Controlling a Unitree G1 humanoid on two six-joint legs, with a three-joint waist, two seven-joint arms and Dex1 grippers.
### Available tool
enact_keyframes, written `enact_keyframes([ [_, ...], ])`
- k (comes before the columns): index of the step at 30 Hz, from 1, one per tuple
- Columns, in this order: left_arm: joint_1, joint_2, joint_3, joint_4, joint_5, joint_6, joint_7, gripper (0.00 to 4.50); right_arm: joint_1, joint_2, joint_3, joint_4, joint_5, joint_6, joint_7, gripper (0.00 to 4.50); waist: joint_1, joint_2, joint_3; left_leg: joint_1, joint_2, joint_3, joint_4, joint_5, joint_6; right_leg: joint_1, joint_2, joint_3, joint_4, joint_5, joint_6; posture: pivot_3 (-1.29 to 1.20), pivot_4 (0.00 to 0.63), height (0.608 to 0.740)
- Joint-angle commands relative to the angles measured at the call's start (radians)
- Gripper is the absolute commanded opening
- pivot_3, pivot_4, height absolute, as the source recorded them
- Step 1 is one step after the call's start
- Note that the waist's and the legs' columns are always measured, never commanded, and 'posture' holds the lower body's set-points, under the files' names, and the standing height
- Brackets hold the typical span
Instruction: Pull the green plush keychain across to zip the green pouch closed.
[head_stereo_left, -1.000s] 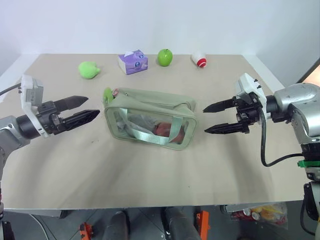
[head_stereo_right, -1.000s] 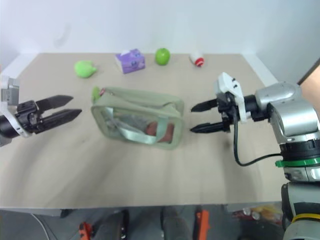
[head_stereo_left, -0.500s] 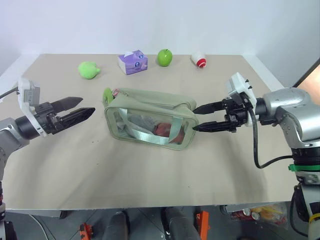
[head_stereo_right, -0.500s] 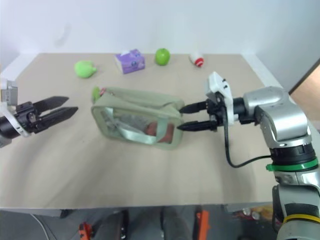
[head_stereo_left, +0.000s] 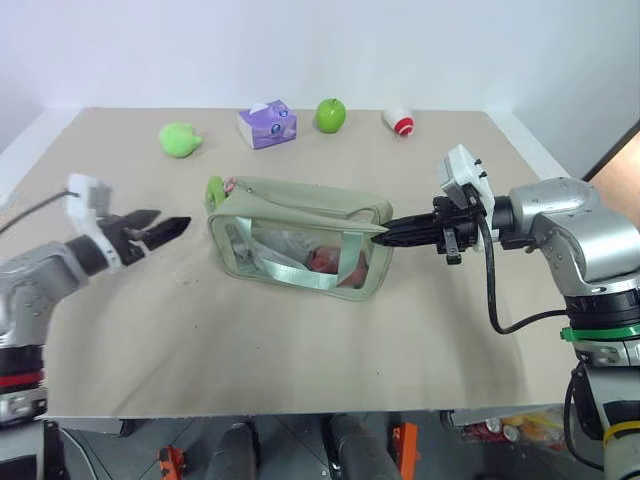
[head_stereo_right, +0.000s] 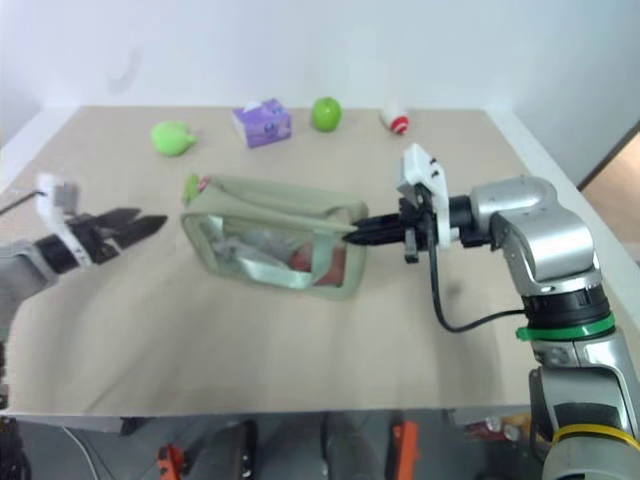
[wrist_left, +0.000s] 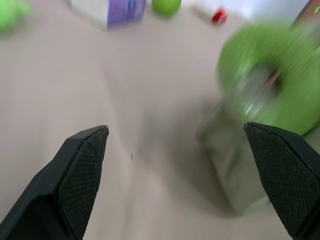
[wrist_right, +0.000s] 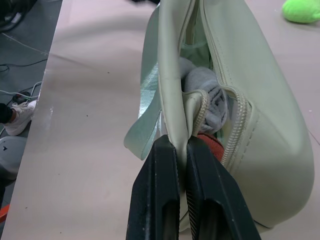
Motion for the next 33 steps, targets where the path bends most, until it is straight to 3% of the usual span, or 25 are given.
enact_keyframes([
  [1, -0.079, -0.026, 0.004, 0.022, 0.016, -0.023, 0.001, 4.50, -0.018, 0.000, -0.028, -0.032, 0.022, -0.008, 0.000, 0.03, 0.000, 0.000, 0.000, 0.000, 0.000, 0.000, 0.000, 0.000, 0.000, 0.000, 0.000, 0.000, 0.000, 0.000, 0.000, 0.00, 0.150, 0.740],
  [5, -0.137, -0.057, 0.054, 0.010, -0.053, 0.022, -0.019, 4.50, -0.006, -0.003, -0.028, -0.047, 0.022, -0.003, -0.007, 0.03, 0.000, 0.000, 0.000, 0.000, 0.000, -0.001, 0.000, 0.000, 0.000, 0.000, 0.001, 0.000, 0.000, 0.001, 0.001, 0.00, 0.150, 0.740],
  [16, -0.135, 0.014, 0.086, 0.050, -0.050, 0.053, -0.068, 4.50, 0.015, -0.026, -0.048, -0.076, 0.041, 0.015, -0.018, 0.03, -0.001, 0.000, 0.000, 0.000, 0.000, -0.001, 0.000, 0.000, 0.000, 0.000, 0.001, 0.000, 0.000, 0.000, 0.000, 0.00, 0.150, 0.740],
  [27, -0.175, -0.062, 0.025, 0.069, -0.018, 0.043, -0.070, 4.50, 0.008, -0.017, -0.044, -0.075, 0.041, 0.004, -0.025, 0.03, -0.001, 0.000, 0.000, 0.000, 0.000, 0.000, 0.001, 0.000, 0.000, 0.000, 0.001, 0.001, 0.000, 0.001, 0.001, 0.00, 0.150, 0.740],
  [33, -0.202, -0.089, -0.011, 0.158, 0.069, -0.005, -0.016, 4.50, 0.015, -0.023, -0.051, -0.077, 0.044, 0.003, -0.030, 0.03, 0.000, 0.000, 0.000, 0.000, 0.000, -0.001, 0.001, 0.000, 0.000, 0.000, 0.002, 0.001, 0.000, 0.001, 0.001, 0.00, 0.150, 0.740],
])
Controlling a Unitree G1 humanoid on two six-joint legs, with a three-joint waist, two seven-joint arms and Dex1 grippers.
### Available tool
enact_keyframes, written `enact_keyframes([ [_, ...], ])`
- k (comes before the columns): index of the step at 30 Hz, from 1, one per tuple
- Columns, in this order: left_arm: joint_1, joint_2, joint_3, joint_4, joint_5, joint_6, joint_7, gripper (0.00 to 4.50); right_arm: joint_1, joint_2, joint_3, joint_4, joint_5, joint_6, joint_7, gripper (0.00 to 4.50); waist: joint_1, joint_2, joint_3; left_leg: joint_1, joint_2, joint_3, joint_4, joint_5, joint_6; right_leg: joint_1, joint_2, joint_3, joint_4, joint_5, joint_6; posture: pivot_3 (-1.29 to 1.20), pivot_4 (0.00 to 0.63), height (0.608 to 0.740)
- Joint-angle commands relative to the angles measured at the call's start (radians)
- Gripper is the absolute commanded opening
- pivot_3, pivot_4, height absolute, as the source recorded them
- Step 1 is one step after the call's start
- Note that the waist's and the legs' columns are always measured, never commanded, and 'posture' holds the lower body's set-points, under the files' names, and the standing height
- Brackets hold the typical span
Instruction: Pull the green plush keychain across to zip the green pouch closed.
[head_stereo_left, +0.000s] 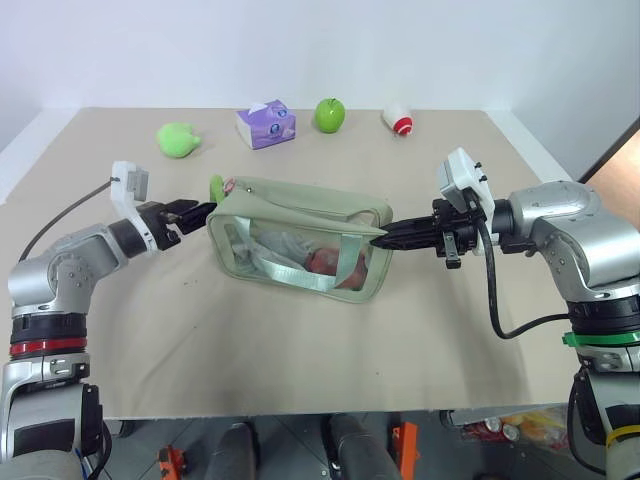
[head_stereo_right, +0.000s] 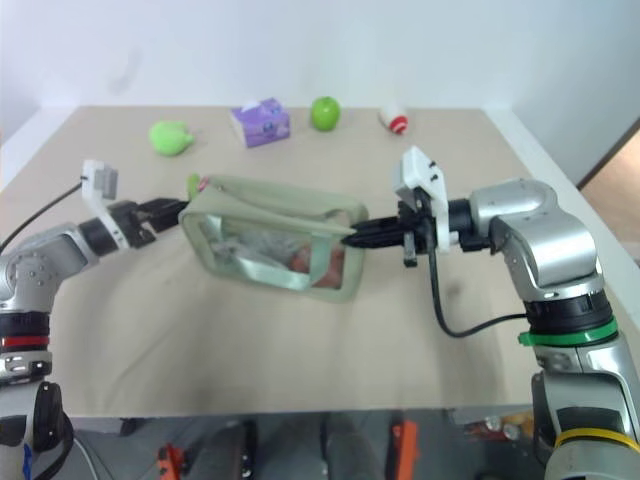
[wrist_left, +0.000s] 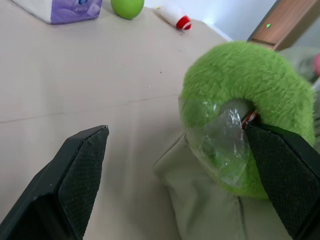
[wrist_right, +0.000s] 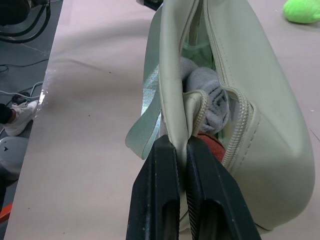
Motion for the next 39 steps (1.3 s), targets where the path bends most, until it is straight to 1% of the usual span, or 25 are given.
enact_keyframes([
  [1, -0.053, -0.013, 0.000, 0.069, 0.061, -0.046, 0.044, 4.50, -0.011, -0.011, -0.046, -0.032, 0.022, -0.012, -0.004, 0.03, 0.001, 0.000, 0.000, 0.000, 0.000, 0.000, 0.000, 0.000, 0.000, 0.000, 0.000, 0.000, 0.000, 0.000, 0.000, 0.00, 0.150, 0.740],
  [2, -0.063, -0.017, 0.000, 0.089, 0.074, -0.058, 0.052, 4.50, -0.011, -0.011, -0.046, -0.031, 0.022, -0.013, -0.004, 0.03, 0.001, 0.000, 0.000, 0.000, 0.000, 0.000, 0.001, 0.000, 0.000, 0.000, 0.000, 0.000, 0.000, 0.000, 0.000, 0.00, 0.150, 0.740],
  [5, -0.087, -0.026, 0.002, 0.122, 0.101, -0.087, 0.055, 3.69, -0.013, -0.009, -0.045, -0.029, 0.022, -0.014, -0.006, 0.00, 0.001, 0.000, 0.000, 0.000, 0.000, 0.000, 0.001, 0.000, 0.000, 0.000, 0.000, 0.000, 0.000, 0.001, 0.000, 0.00, 0.150, 0.740],
  [11, -0.125, -0.029, 0.005, 0.140, 0.121, -0.099, 0.050, 1.52, -0.014, -0.002, -0.040, -0.026, 0.023, -0.018, -0.013, 0.00, 0.001, 0.000, 0.000, 0.000, 0.000, 0.000, 0.001, 0.000, 0.000, 0.000, 0.000, 0.000, 0.000, 0.001, 0.001, 0.00, 0.150, 0.740],
  [14, -0.143, -0.030, 0.004, 0.126, 0.128, -0.099, 0.051, 0.59, -0.013, 0.001, -0.038, -0.026, 0.023, -0.021, -0.016, 0.00, 0.001, 0.000, 0.000, 0.000, 0.000, 0.000, 0.001, 0.000, 0.000, 0.000, 0.000, 0.000, 0.000, 0.001, 0.001, 0.00, 0.150, 0.740],
  [15, -0.155, -0.031, 0.006, 0.118, 0.128, -0.100, 0.054, 0.20, -0.011, 0.002, -0.038, -0.027, 0.024, -0.020, -0.017, 0.00, 0.001, 0.000, 0.000, 0.000, 0.000, 0.000, 0.001, 0.000, 0.000, 0.000, 0.000, 0.000, 0.000, 0.001, 0.001, 0.00, 0.150, 0.740],
  [20, -0.242, -0.037, 0.013, 0.079, 0.113, -0.115, 0.049, 0.20, -0.008, 0.007, -0.037, -0.029, 0.024, -0.022, -0.021, 0.00, 0.001, 0.000, 0.000, 0.000, 0.000, 0.000, 0.001, 0.000, 0.000, 0.000, 0.000, 0.000, 0.000, 0.001, 0.001, 0.00, 0.150, 0.740],
  [27, -0.374, -0.058, -0.015, 0.048, 0.123, -0.129, 0.037, 0.20, -0.004, 0.007, -0.040, -0.036, 0.025, -0.021, -0.025, 0.00, -0.001, 0.000, 0.000, 0.000, 0.000, 0.000, 0.001, 0.000, 0.000, 0.000, 0.000, 0.001, 0.000, 0.003, 0.004, 0.00, 0.150, 0.740],
  [30, -0.429, -0.088, -0.072, 0.013, 0.137, -0.134, 0.007, 0.20, -0.004, 0.003, -0.047, -0.039, 0.027, -0.020, -0.029, 0.00, 0.001, 0.000, 0.000, 0.000, 0.000, 0.000, 0.001, 0.000, 0.000, 0.000, 0.001, 0.001, 0.000, 0.003, 0.004, 0.00, 0.150, 0.740],
  [33, -0.446, -0.107, -0.136, -0.016, 0.162, -0.151, -0.040, 0.20, -0.002, 0.002, -0.049, -0.042, 0.028, -0.020, -0.034, 0.00, 0.001, 0.000, 0.000, -0.001, -0.001, 0.000, 0.002, 0.000, 0.000, 0.000, 0.000, 0.001, 0.000, 0.003, 0.005, 0.00, 0.150, 0.740],
  [39, -0.465, -0.113, -0.279, -0.059, 0.232, -0.225, -0.186, 0.20, 0.006, 0.002, -0.055, -0.052, 0.033, -0.018, -0.048, 0.00, -0.001, 0.000, 0.000, -0.001, -0.001, 0.000, 0.001, 0.000, 0.000, 0.000, 0.001, 0.002, 0.000, 0.003, 0.005, 0.00, 0.150, 0.740],
])
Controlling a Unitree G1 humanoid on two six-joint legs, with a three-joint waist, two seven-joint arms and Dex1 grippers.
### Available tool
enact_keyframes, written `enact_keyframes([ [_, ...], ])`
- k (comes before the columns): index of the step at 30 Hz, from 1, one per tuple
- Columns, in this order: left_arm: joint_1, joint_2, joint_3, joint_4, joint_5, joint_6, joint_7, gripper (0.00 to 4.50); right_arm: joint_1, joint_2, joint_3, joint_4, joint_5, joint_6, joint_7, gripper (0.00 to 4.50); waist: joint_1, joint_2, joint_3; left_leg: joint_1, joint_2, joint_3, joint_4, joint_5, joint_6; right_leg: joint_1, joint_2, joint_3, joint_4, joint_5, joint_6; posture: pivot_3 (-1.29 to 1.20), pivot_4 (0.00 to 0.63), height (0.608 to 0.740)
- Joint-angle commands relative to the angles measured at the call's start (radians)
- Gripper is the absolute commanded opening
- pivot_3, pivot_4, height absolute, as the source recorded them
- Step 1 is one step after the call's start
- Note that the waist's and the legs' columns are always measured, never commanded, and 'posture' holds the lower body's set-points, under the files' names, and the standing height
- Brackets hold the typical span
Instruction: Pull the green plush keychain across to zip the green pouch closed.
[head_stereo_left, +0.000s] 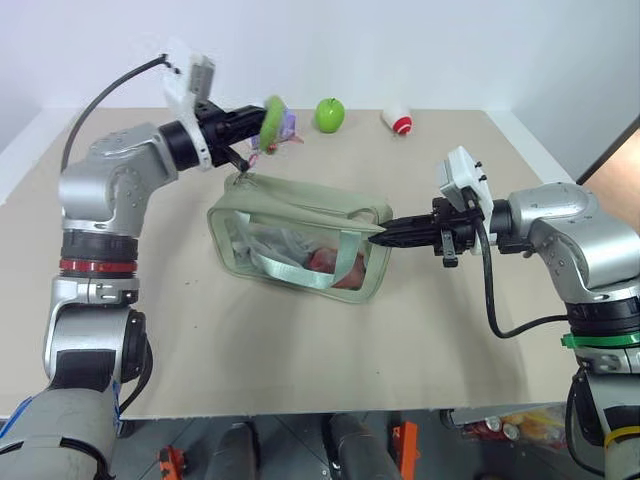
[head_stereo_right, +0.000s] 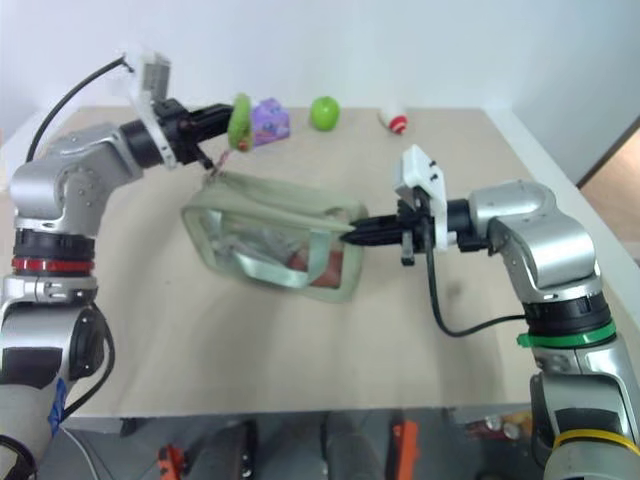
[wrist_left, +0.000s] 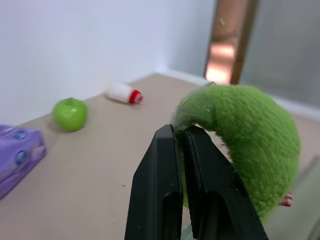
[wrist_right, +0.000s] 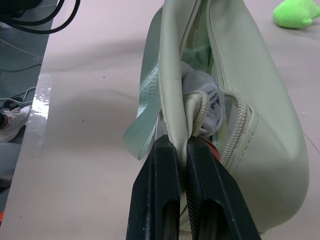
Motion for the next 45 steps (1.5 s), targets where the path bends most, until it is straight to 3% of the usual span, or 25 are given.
enact_keyframes([
  [1, -0.044, 0.008, -0.073, -0.065, 0.046, -0.076, -0.109, 0.20, -0.004, -0.006, -0.045, -0.046, 0.021, -0.012, -0.010, 0.00, 0.000, 0.000, 0.000, 0.000, 0.000, 0.000, 0.000, 0.000, 0.000, 0.000, 0.000, 0.000, 0.000, 0.000, 0.000, 0.00, 0.150, 0.740],
  [9, -0.070, 0.009, -0.216, -0.131, 0.139, -0.221, -0.334, 0.20, 0.008, -0.004, -0.053, -0.064, 0.027, -0.007, -0.023, 0.00, 0.001, 0.000, 0.000, -0.001, 0.000, 0.000, 0.000, 0.000, 0.000, 0.000, 0.000, 0.001, 0.000, -0.002, -0.003, 0.00, 0.150, 0.740],
  [19, -0.270, -0.053, -0.118, -0.012, 0.143, -0.259, -0.280, 0.20, 0.012, 0.006, -0.051, -0.068, 0.031, -0.004, -0.033, 0.00, 0.001, 0.001, 0.001, -0.002, 0.000, 0.001, 0.002, 0.000, 0.000, -0.001, 0.000, 0.002, 0.000, -0.002, -0.002, 0.00, 0.150, 0.740],
  [33, -0.206, 0.137, -0.244, 0.155, 0.440, -0.586, -0.358, 0.20, -0.019, 0.040, -0.029, -0.026, 0.017, -0.030, -0.015, 0.00, 0.000, 0.005, 0.002, -0.002, 0.000, 0.001, 0.002, -0.001, 0.002, -0.001, 0.001, 0.003, 0.000, -0.002, -0.003, 0.00, 0.150, 0.740],
  [45, -0.218, -0.051, -0.213, -0.113, 0.295, -0.376, -0.373, 0.20, -0.029, 0.066, -0.021, -0.008, 0.006, -0.041, -0.003, 0.00, -0.001, 0.005, 0.002, -0.003, 0.000, 0.001, 0.004, -0.001, 0.002, -0.001, 0.001, 0.003, 0.000, -0.001, 0.000, 0.00, 0.150, 0.740],
])
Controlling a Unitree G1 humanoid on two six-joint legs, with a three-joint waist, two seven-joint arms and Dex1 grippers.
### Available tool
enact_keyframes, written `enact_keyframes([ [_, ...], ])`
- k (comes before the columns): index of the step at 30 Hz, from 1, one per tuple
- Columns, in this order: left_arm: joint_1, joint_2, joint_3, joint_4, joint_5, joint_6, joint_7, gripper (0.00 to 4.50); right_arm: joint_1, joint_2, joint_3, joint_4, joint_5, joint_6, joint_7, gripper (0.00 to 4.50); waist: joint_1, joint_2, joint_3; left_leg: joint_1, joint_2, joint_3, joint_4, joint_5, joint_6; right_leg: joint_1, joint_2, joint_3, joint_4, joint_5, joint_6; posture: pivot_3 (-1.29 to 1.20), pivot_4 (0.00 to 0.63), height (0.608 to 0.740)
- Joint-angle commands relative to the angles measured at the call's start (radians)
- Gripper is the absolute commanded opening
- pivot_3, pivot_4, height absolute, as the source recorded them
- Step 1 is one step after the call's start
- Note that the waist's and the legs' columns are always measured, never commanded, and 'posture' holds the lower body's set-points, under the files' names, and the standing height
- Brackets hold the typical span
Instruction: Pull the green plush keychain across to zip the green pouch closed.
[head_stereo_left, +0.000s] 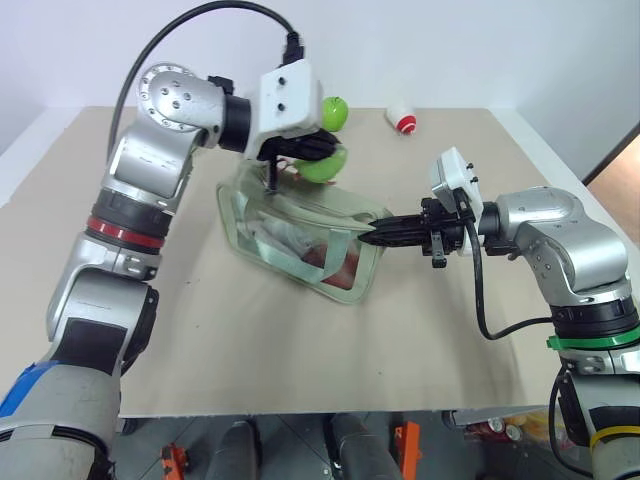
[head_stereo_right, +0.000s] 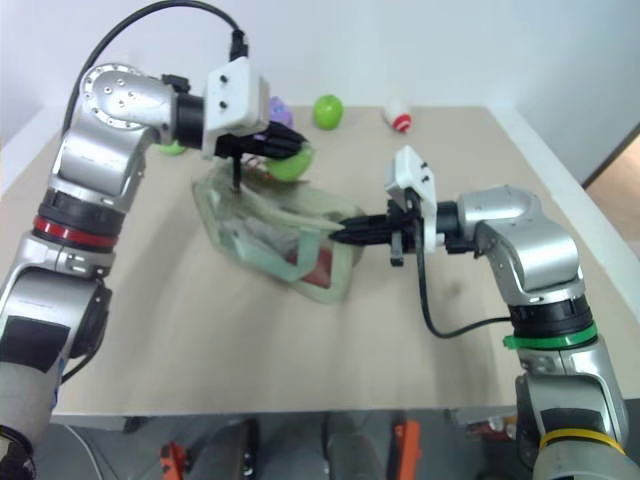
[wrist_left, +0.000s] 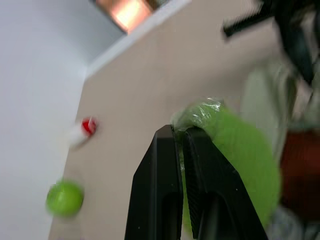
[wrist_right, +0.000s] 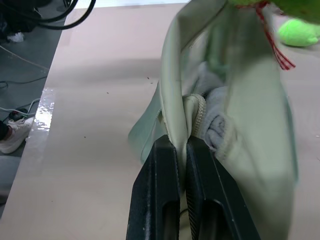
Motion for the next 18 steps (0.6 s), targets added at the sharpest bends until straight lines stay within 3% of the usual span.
enact_keyframes([
  [1, -0.025, -0.018, 0.021, -0.109, -0.055, 0.054, -0.005, 0.20, -0.037, 0.001, -0.012, -0.013, 0.007, -0.021, 0.009, 0.00, -0.002, 0.001, 0.000, 0.001, 0.000, 0.000, 0.000, 0.000, 0.000, 0.000, 0.000, 0.000, 0.000, 0.001, 0.001, 0.00, 0.150, 0.740],
  [7, 0.020, 0.010, -0.004, -0.082, -0.020, 0.040, -0.020, 0.20, -0.044, 0.003, -0.012, -0.006, 0.003, -0.022, 0.013, 0.00, -0.002, 0.001, 0.000, 0.003, 0.000, 0.000, 0.000, 0.000, 0.000, 0.000, 0.001, 0.001, 0.002, -0.001, -0.002, 0.00, 0.150, 0.740],
  [17, 0.007, 0.057, 0.080, -0.052, -0.061, 0.158, 0.014, 0.20, -0.041, 0.013, -0.008, -0.002, -0.007, -0.025, 0.014, 0.00, -0.001, 0.001, 0.001, 0.001, 0.000, 0.000, 0.002, 0.000, 0.001, 0.000, 0.001, 0.001, 0.002, 0.000, -0.001, 0.00, 0.150, 0.740],
  [18, 0.005, 0.061, 0.091, -0.052, -0.069, 0.173, 0.017, 0.46, -0.042, 0.016, -0.007, 0.000, -0.008, -0.025, 0.014, 0.00, -0.001, 0.001, 0.001, 0.001, 0.000, 0.000, 0.002, 0.000, 0.001, 0.000, 0.001, 0.000, 0.002, 0.000, -0.001, 0.00, 0.150, 0.740],
])
